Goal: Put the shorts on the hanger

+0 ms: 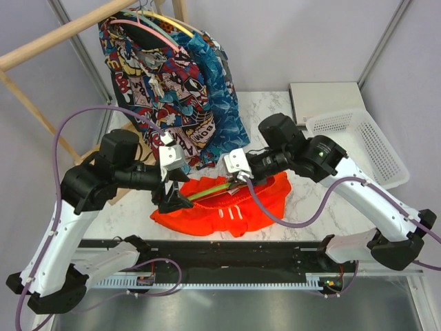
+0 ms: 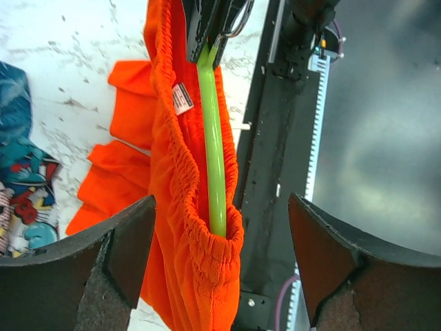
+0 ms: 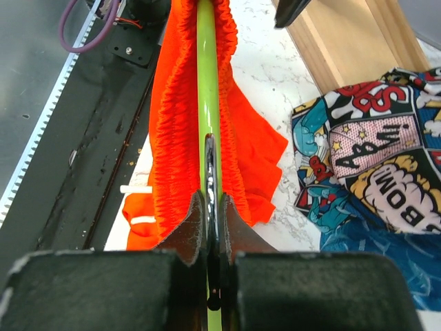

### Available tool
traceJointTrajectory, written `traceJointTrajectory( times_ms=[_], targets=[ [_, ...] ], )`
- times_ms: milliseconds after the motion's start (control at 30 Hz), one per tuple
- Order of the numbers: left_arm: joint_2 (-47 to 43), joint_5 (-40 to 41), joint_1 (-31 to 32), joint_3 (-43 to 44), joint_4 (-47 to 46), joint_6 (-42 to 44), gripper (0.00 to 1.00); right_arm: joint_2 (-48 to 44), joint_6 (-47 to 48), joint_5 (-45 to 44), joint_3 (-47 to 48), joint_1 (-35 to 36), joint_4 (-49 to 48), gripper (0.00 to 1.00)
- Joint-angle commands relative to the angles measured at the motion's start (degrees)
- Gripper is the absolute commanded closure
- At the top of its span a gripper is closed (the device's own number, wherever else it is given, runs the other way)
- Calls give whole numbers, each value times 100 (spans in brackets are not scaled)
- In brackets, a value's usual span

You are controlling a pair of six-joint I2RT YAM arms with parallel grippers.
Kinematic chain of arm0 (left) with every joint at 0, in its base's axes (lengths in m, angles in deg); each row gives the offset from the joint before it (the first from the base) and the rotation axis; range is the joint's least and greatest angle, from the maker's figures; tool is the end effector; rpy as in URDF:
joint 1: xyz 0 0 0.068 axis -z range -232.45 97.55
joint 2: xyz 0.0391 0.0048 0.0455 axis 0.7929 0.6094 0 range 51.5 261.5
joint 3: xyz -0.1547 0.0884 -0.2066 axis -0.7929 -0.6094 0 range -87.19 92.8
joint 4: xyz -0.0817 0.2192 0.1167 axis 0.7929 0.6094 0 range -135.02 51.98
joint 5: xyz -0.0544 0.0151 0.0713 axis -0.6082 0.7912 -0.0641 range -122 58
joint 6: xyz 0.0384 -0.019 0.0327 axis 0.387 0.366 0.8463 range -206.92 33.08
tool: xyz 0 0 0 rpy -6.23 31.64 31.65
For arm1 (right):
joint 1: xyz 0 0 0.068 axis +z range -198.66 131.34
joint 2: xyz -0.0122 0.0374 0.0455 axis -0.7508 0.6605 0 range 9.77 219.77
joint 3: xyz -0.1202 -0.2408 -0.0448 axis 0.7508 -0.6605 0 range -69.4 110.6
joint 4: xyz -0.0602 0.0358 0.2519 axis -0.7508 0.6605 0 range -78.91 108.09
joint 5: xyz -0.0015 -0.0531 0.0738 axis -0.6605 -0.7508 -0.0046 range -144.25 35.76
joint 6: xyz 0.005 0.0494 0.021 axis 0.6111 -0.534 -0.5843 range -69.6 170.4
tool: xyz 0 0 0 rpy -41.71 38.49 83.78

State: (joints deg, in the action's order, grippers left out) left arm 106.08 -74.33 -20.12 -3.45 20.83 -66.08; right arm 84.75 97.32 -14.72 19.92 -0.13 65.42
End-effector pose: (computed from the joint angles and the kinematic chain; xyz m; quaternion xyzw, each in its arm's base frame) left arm 0.0989 -0.0910 0.4404 0.5179 0.6728 -0.3629 0.3840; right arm 0.1499 0.2037 0.4221 -0.7272 0.4680 0.3120 0.3935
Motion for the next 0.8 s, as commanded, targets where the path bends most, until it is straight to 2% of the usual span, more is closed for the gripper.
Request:
traceJointTrajectory(
  times_ms=[0, 167, 333, 467, 533, 600, 767],
  targets=[
    [-27, -39, 1, -183, 613, -1, 20, 122, 485, 143, 595, 235, 34, 100],
    [-62, -101, 27, -473, 825, -115, 27, 412, 520, 38, 859, 612, -10, 100],
    [-211, 312, 36, -543, 807, -98, 35, 684, 459, -15, 991, 956, -176, 100],
    [-465, -406, 36, -622, 983, 122, 41, 886, 581, -85, 1044, 1263, -194, 100],
    [-580, -958, 36, -719, 905, -44, 45, 1009, 748, -147, 1114, 1325, -124, 100],
    [-721, -1049, 27, -754, 790, -264, 48, 1080, 784, -147, 1219, 1360, -106, 100],
    [-493, -1014, 27, -728, 790, -308, 48, 1124, 740, -165, 1369, 1457, -282, 100]
  ],
)
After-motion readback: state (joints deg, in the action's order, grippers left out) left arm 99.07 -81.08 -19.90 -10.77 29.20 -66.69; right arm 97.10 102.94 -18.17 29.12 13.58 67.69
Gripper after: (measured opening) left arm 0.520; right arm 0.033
